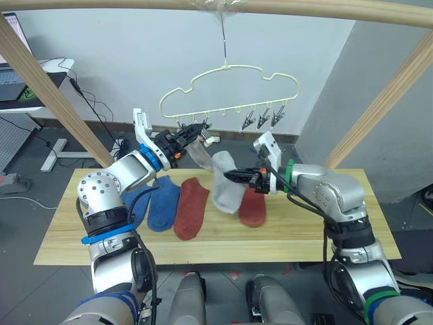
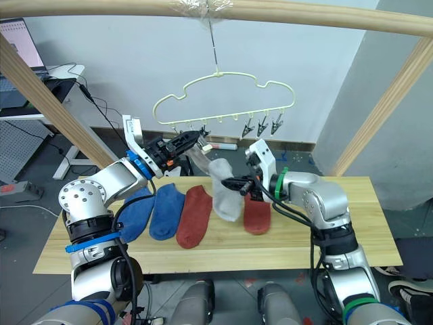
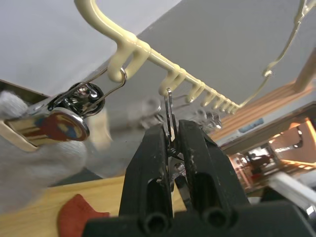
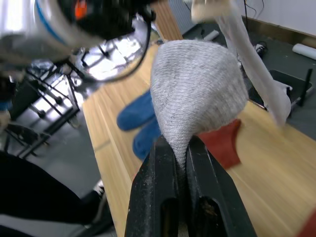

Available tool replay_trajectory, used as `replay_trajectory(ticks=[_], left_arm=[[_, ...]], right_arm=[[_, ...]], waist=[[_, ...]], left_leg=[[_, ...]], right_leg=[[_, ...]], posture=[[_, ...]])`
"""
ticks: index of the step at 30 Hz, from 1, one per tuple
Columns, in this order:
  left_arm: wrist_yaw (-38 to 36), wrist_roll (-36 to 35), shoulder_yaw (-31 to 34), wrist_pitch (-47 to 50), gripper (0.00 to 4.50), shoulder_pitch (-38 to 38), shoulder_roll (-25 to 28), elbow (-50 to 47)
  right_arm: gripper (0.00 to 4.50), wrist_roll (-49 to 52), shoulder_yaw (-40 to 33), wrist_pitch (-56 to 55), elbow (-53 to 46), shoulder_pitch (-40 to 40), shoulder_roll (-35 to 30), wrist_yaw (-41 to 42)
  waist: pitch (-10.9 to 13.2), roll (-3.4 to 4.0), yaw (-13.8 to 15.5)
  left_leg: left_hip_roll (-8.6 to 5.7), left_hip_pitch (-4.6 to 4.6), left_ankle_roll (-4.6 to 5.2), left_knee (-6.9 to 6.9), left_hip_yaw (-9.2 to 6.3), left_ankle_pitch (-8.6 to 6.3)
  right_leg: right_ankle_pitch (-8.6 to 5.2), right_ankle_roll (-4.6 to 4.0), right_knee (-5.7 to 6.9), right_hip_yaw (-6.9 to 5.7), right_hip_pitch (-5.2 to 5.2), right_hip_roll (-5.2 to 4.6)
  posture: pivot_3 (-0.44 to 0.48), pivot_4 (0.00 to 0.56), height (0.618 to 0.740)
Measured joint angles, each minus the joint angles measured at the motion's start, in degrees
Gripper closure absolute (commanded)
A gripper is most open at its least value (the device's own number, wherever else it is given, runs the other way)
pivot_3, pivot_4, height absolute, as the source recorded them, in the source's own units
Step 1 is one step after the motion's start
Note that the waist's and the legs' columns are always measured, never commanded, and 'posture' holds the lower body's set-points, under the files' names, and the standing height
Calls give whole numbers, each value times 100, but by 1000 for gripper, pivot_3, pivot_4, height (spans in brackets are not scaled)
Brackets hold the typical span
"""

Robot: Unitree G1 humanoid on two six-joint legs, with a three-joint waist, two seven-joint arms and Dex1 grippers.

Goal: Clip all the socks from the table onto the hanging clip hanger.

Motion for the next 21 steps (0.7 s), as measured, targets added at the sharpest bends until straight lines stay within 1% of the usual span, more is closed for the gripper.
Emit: replay_trajectory(ticks=[4,14,21], left_arm=[[117,-122,-24,-4,4442,80,-3,-138],[399,-556,-24,-49,4442,184,-28,-224],[475,-656,-102,-66,4442,191,10,-228]], right_arm=[[4431,175,-149,41,168,-135,62,-65],[4431,285,-61,56,258,-118,83,-93],[4431,285,0,2,457,-78,83,-106]], waist=[[0,0,-4],[0,0,2],[0,0,3]], left_leg=[[5,-1,0,-4,0,0],[4,-3,0,-4,6,0],[4,-4,0,-4,7,0]], right_leg=[[1,-3,0,1,-5,3],[1,-2,2,1,-11,3],[1,-2,2,1,-13,4]], posture=[[47,200,740],[65,197,740],[62,198,740]])
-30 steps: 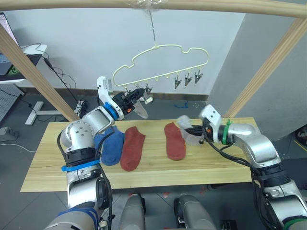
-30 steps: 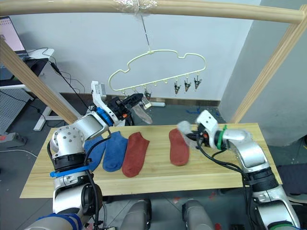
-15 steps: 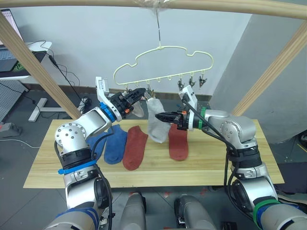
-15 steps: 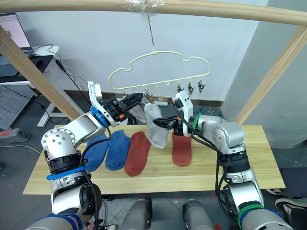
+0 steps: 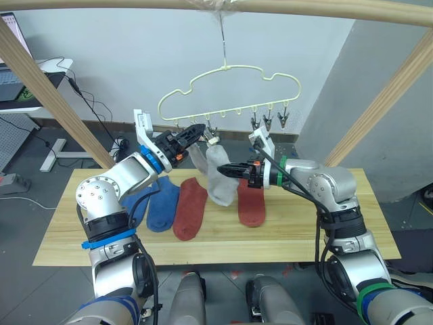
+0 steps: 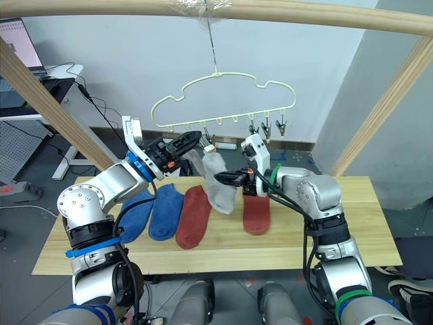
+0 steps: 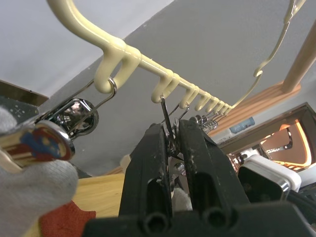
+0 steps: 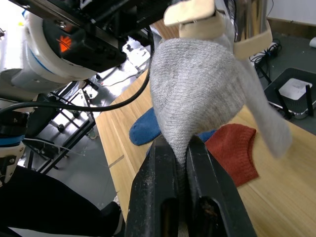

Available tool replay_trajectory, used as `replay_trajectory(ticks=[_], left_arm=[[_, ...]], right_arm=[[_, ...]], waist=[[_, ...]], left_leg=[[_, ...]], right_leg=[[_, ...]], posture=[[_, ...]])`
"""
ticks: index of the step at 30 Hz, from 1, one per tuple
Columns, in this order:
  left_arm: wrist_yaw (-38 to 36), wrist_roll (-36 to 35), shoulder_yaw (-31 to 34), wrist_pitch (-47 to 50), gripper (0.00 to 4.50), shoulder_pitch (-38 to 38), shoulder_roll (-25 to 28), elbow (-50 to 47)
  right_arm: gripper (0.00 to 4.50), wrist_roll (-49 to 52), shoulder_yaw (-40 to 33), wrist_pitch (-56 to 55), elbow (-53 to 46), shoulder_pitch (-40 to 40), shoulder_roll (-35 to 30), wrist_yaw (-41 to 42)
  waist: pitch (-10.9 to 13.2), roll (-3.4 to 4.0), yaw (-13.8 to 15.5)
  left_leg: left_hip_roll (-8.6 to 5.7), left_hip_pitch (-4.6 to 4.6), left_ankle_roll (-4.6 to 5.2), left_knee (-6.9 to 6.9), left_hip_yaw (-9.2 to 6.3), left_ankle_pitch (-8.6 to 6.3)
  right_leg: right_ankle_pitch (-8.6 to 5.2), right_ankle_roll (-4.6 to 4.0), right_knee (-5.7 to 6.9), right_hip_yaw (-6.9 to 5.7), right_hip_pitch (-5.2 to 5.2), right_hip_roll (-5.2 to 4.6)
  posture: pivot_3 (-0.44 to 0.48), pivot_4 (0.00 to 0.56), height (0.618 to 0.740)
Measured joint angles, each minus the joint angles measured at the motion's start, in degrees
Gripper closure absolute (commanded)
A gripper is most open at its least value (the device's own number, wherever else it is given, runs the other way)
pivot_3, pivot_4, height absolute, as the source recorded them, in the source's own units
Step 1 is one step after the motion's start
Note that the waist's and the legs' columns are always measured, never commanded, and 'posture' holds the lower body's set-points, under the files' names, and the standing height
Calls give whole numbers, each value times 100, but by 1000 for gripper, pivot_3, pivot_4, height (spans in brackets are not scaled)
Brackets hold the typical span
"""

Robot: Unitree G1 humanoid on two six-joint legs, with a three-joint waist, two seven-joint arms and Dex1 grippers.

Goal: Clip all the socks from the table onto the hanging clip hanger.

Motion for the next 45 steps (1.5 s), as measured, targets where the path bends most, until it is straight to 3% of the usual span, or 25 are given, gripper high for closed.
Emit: replay_trajectory(ticks=[22,31,36,37,41,45], left_arm=[[-144,1,-288,-268,4442,191,151,-200],[-266,-1,-401,-400,1603,230,241,-368],[-342,104,-491,-488,274,331,460,-416],[-384,156,-544,-492,9,416,534,-463],[-761,902,-1145,-735,0,816,1070,-845],[-1366,1735,-1692,-1239,0,1226,1585,-1158]], right_arm=[[4431,318,-278,100,412,-453,149,-71],[4500,89,-99,-240,765,-487,173,-157],[4500,87,-71,-306,697,-461,304,-179],[4235,98,-32,-266,581,-401,355,-183],[3132,154,139,-98,384,-214,553,-196],[1689,145,143,-78,343,-145,503,-204]], waist=[[0,0,-1],[0,0,3],[0,0,4],[0,0,3],[0,0,0],[0,1,11]], left_leg=[[0,-5,0,-2,3,0],[1,-10,0,-3,4,0],[2,-10,0,-7,5,0],[3,-10,0,-12,6,-1],[6,-11,-1,-20,7,0],[5,-10,-1,-20,10,0]], right_leg=[[-1,1,-1,1,-6,1],[-1,1,-1,2,-12,1],[-1,2,-2,2,-14,1],[-1,2,-3,3,-15,1],[0,-1,-2,5,-23,2],[0,-1,-2,3,-25,1]], posture=[[64,213,740],[72,213,740],[75,209,740],[78,205,740],[83,198,740],[83,187,740]])
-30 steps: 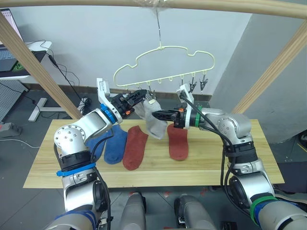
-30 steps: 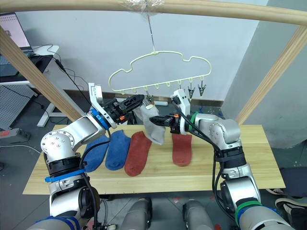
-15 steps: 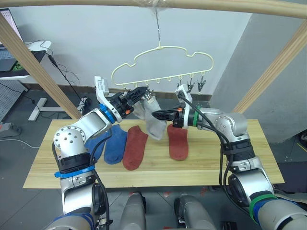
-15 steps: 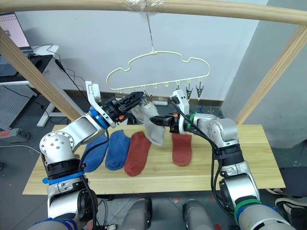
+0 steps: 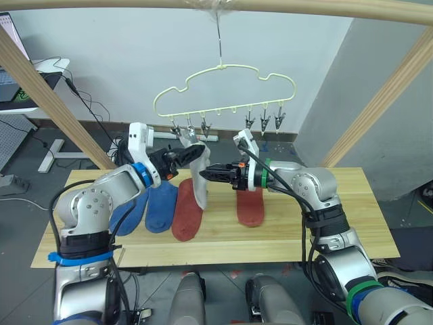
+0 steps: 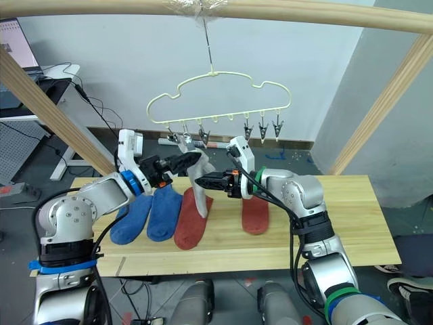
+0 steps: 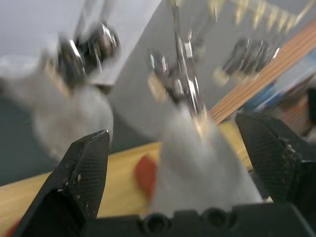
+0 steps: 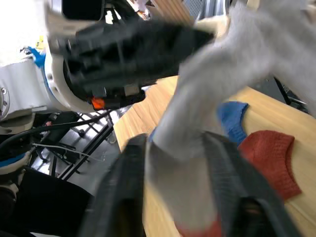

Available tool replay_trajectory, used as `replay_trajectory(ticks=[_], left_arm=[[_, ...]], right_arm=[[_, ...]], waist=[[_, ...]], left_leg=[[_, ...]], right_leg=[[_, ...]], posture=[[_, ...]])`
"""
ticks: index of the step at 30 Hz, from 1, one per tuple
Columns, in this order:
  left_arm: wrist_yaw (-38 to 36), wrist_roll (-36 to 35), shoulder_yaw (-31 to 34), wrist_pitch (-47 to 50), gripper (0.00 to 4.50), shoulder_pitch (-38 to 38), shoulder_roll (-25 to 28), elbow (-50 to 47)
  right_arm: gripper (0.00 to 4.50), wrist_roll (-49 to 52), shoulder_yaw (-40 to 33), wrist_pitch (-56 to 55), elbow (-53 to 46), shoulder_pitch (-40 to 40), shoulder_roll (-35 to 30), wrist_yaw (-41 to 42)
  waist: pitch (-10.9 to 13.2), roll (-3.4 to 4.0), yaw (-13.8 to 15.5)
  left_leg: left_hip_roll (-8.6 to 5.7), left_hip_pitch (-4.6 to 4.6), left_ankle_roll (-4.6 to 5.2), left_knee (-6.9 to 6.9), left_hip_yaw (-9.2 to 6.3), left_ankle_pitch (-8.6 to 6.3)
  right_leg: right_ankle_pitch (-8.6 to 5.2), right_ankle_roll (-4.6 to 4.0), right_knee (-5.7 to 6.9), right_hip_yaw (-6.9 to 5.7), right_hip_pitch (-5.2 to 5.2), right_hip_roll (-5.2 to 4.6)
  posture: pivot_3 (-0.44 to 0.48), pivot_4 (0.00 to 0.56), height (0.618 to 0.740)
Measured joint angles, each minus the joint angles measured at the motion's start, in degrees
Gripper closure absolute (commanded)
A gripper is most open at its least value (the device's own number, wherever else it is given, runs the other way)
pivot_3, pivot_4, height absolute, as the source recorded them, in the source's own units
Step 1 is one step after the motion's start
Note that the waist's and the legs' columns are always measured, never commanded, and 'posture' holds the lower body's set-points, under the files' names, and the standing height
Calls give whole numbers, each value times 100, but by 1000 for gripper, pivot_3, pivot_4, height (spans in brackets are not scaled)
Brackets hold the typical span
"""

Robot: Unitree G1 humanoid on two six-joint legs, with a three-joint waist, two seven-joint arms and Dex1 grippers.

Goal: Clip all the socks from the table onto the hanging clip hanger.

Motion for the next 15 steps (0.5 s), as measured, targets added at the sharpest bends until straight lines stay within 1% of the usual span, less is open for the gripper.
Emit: replay_trajectory(ticks=[4,5,9,15], left_arm=[[-320,433,-190,-405,0,192,26,-207],[-382,535,-233,-480,0,242,46,-269],[-512,907,-454,-721,0,386,98,-461],[-508,1606,-702,-1427,0,370,-109,-605]], right_arm=[[172,-59,144,-18,-166,311,-232,32],[64,-63,201,-19,-211,424,-317,38],[64,-162,276,-40,-580,847,-724,9],[64,-481,340,-380,-1379,1385,-1325,-153]], waist=[[-1,-1,84],[-1,-1,102],[-1,-1,118],[-3,-2,114]], left_leg=[[0,-1,0,0,-1,0],[0,-1,1,0,0,0],[-1,-5,1,1,1,0],[-1,-4,1,2,1,0]], right_leg=[[-3,5,-2,3,0,0],[-3,5,-2,3,0,0],[-3,6,-3,4,-3,0],[-7,12,-2,4,-3,1]], posture=[[82,178,740],[82,178,740],[74,169,740],[63,167,740]])
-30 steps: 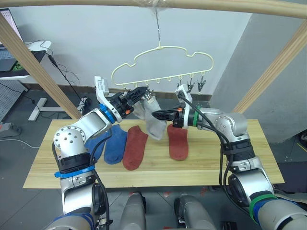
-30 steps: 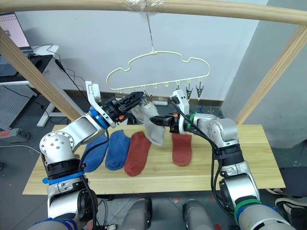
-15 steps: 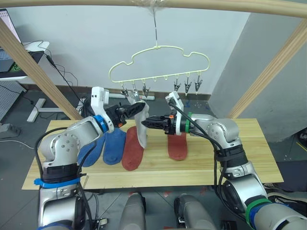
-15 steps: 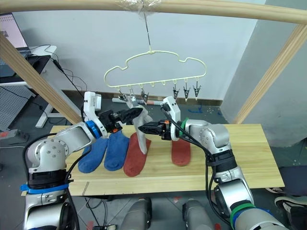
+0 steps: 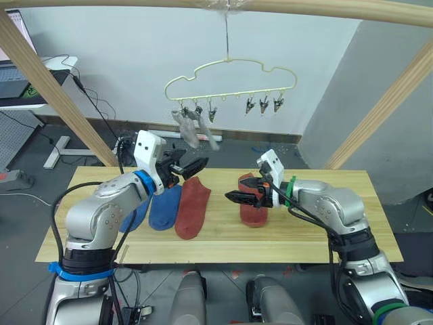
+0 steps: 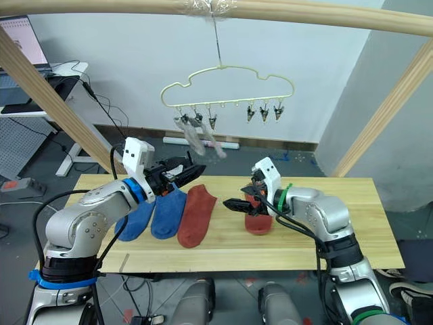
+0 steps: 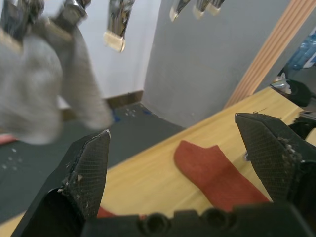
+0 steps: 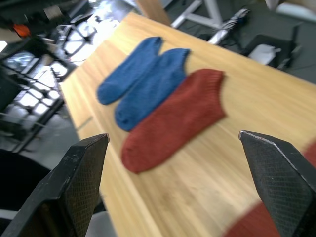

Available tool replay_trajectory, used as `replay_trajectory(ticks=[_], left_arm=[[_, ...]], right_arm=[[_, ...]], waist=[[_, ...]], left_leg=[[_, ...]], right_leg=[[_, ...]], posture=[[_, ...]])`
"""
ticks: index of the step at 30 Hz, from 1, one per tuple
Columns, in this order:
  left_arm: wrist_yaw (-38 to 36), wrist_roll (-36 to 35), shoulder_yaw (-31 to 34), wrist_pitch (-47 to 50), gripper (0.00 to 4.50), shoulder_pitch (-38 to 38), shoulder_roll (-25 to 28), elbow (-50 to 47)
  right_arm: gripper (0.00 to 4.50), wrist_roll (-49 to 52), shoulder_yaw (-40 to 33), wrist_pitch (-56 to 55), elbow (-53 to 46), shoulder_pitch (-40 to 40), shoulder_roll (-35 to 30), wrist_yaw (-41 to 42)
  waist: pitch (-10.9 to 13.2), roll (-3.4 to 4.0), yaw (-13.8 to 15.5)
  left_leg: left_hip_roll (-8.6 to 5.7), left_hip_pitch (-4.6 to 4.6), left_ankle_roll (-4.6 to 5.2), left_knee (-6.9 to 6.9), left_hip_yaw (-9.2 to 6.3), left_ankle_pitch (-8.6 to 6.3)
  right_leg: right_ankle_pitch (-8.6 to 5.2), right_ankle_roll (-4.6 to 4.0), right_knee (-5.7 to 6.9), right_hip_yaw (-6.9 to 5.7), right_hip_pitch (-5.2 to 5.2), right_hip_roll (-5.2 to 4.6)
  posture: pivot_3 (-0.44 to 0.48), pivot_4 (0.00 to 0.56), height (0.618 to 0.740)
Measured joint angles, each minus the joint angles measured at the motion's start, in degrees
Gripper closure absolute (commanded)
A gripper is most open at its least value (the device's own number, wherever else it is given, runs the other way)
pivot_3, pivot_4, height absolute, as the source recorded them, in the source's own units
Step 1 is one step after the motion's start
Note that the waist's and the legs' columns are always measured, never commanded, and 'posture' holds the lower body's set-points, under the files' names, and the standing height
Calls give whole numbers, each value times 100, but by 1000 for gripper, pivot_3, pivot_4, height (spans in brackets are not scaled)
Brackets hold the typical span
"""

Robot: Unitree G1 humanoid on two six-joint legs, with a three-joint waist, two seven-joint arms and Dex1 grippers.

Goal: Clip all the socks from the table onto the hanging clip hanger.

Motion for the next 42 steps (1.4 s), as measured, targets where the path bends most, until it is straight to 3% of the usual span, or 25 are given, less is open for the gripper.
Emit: replay_trajectory(ticks=[3,6,9,22,42], left_arm=[[108,581,-195,-732,0,-105,-296,53],[174,1038,-294,-1418,590,-225,-627,201],[272,1372,-364,-1849,1481,-253,-883,436],[768,2488,-615,-3099,1481,-691,-1624,1652],[1049,2756,-497,-3941,1481,-1560,-2218,3279]], right_arm=[[64,-237,-12,-384,-488,188,-290,-120],[0,-432,-114,-839,-926,268,-468,-225],[0,-448,-300,-1025,-1319,403,-595,-250],[0,-404,-700,-1760,-1680,374,-440,-384],[0,-202,-693,-1718,-1664,-49,-418,-417]], waist=[[-1,-2,3],[-2,-3,1],[-3,-4,0],[-3,-4,-20],[-3,-4,-29]], left_leg=[[-2,-1,0,3,4,0],[-2,-1,0,4,3,0],[-2,-1,0,5,3,0],[-3,0,2,18,3,1],[-6,0,3,21,5,1]], right_leg=[[0,0,-1,0,0,0],[0,0,0,-1,1,0],[1,-1,0,-1,2,1],[4,-2,5,-2,5,4],[10,-9,5,-5,9,4]], posture=[[55,169,740],[45,172,740],[33,176,740],[10,184,740],[-19,192,740]])
